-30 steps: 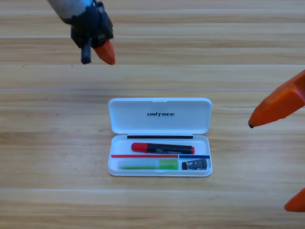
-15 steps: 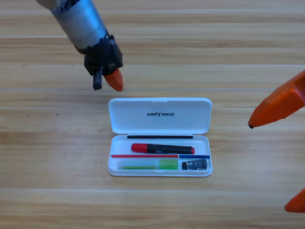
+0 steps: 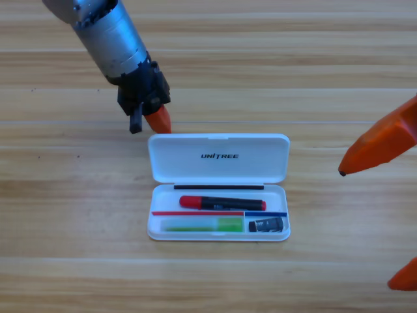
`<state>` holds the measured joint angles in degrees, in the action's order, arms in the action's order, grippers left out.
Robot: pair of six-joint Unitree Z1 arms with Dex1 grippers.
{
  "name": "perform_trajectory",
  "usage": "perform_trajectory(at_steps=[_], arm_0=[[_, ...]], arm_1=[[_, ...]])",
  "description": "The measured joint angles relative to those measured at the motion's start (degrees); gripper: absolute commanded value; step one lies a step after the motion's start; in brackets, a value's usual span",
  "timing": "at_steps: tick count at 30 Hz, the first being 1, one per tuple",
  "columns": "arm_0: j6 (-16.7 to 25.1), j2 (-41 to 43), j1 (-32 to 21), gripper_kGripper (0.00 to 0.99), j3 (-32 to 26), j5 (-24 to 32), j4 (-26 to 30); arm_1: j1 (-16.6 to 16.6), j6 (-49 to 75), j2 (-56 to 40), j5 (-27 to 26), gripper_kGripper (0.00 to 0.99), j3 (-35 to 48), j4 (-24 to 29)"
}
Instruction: Clean up eraser and pencils
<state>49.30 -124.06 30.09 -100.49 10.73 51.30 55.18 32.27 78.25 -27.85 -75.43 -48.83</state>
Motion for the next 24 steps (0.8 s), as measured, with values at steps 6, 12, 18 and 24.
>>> perform_trajectory(at_steps=[6, 12, 18, 24], arm_0=[[-0.5, 0.0, 0.0, 0.0, 0.7, 0.8, 0.0], [-1.0, 0.1, 0.4, 0.0, 0.8, 1.4, 0.0], [-1.5, 0.1, 1.2, 0.0, 0.9, 3.7, 0.0], [-1.5, 0.2, 1.4, 0.0, 3.0, 5.3, -1.0]], arm_1=[[0.0, 0.0, 0.2, 0.0, 0.919, 0.0, 0.0], [0.0, 0.0, 0.5, 0.0, 0.919, 0.0, 0.0], [0.0, 0.0, 0.5, 0.0, 0.919, 0.0, 0.0], [0.0, 0.0, 0.5, 0.0, 0.919, 0.0, 0.1]])
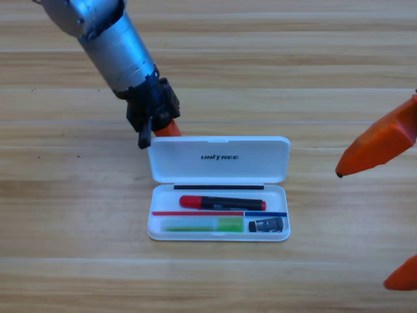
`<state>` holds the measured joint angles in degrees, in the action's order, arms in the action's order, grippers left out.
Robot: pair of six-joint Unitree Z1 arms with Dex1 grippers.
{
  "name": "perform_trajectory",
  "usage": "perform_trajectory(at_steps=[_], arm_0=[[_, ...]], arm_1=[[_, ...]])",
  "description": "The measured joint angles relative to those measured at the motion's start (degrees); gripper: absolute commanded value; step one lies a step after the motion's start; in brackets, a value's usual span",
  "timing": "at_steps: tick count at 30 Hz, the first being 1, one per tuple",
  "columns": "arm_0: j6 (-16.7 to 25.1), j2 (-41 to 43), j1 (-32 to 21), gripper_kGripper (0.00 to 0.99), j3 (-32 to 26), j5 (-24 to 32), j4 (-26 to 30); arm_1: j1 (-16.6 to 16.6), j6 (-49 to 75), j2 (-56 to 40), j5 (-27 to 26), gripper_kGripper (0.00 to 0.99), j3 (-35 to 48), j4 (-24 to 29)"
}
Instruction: Clean up eraser and pencils
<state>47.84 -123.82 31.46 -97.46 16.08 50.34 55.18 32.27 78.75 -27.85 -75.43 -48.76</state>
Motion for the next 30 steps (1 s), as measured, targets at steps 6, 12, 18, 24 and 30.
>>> perform_trajectory(at_steps=[6, 12, 18, 24, 30], arm_0=[[0.0, 0.8, 0.0, 0.0, 3.1, 1.0, -3.0], [0.0, 1.3, 0.0, 0.0, 4.7, 1.5, -4.4], [0.0, 1.4, 0.1, 0.0, 6.0, 2.1, -4.8], [0.0, 4.0, 0.7, 0.0, 9.1, 2.3, -6.2], [0.0, 6.6, 1.9, 0.0, 11.5, 2.7, -7.2]], arm_1=[[0.0, 0.0, 0.0, 0.0, 0.919, 0.0, 1.6], [0.0, 0.0, 0.1, 0.0, 0.919, 0.0, 1.8], [0.0, 0.0, 0.1, 0.0, 0.919, 0.0, 1.8], [0.0, 0.0, 0.1, 0.0, 0.919, 0.0, 1.8], [0.0, 0.0, 0.3, 0.0, 0.919, 0.0, 1.8]])
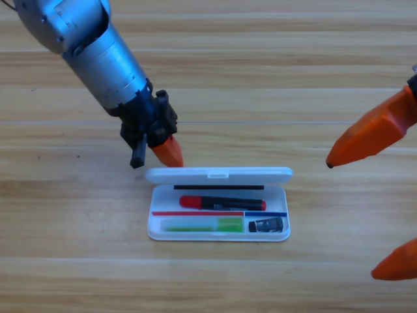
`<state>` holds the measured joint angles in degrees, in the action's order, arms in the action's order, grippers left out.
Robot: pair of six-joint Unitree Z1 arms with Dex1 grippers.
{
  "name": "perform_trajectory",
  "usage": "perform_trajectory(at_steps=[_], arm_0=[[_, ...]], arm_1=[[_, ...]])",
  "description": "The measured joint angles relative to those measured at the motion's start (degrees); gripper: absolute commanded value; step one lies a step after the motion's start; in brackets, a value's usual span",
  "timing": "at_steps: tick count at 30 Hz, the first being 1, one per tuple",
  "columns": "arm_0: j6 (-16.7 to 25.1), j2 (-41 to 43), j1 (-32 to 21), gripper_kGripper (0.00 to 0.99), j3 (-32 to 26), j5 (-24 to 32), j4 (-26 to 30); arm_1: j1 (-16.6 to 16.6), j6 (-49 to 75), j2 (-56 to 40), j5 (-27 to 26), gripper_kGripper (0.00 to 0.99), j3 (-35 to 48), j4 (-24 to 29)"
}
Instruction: Clean up eraser and pencils
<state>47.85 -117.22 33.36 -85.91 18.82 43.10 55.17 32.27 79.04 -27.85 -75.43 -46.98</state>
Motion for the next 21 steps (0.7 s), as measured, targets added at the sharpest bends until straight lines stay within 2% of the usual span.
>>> perform_trajectory(at_steps=[13, 21], arm_0=[[0.0, 0.6, 2.1, 0.0, 5.4, 0.0, -4.1], [0.0, 0.6, 3.3, 0.0, 6.7, 0.0, -6.0]], arm_1=[[0.0, 0.0, 0.1, 0.0, 0.919, 0.0, 0.0], [0.0, 0.0, 0.1, 0.0, 0.919, 0.0, 0.0]])
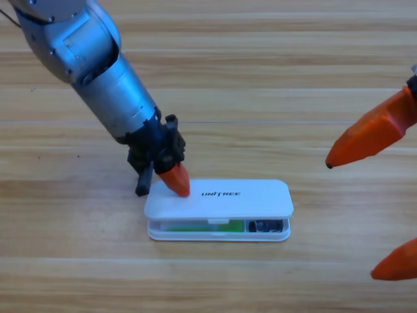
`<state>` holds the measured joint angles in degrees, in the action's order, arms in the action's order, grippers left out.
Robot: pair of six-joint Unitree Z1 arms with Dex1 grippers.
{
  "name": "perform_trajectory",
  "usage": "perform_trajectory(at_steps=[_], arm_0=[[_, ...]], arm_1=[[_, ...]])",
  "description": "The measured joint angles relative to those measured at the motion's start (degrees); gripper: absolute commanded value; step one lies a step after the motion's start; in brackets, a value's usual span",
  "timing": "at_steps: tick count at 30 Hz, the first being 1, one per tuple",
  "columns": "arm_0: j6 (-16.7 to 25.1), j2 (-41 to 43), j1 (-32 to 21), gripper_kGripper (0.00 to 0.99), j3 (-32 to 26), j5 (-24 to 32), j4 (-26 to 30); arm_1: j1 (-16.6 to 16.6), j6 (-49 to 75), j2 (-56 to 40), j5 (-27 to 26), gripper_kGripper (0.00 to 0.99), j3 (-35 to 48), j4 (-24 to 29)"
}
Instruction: Clean up eraser and pencils
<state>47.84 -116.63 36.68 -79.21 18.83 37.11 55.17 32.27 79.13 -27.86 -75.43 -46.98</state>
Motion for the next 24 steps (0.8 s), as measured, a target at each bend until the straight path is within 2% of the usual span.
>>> perform_trajectory(at_steps=[12, 24], arm_0=[[-0.7, 0.0, 1.7, 0.0, 3.4, 0.0, -3.0], [-1.1, 0.1, 2.6, 0.0, 4.0, -0.1, -4.7]], arm_1=[[0.0, 0.0, 0.0, 0.0, 0.919, 0.0, 0.0], [0.0, 0.0, 0.1, 0.0, 0.919, 0.0, 0.0]])
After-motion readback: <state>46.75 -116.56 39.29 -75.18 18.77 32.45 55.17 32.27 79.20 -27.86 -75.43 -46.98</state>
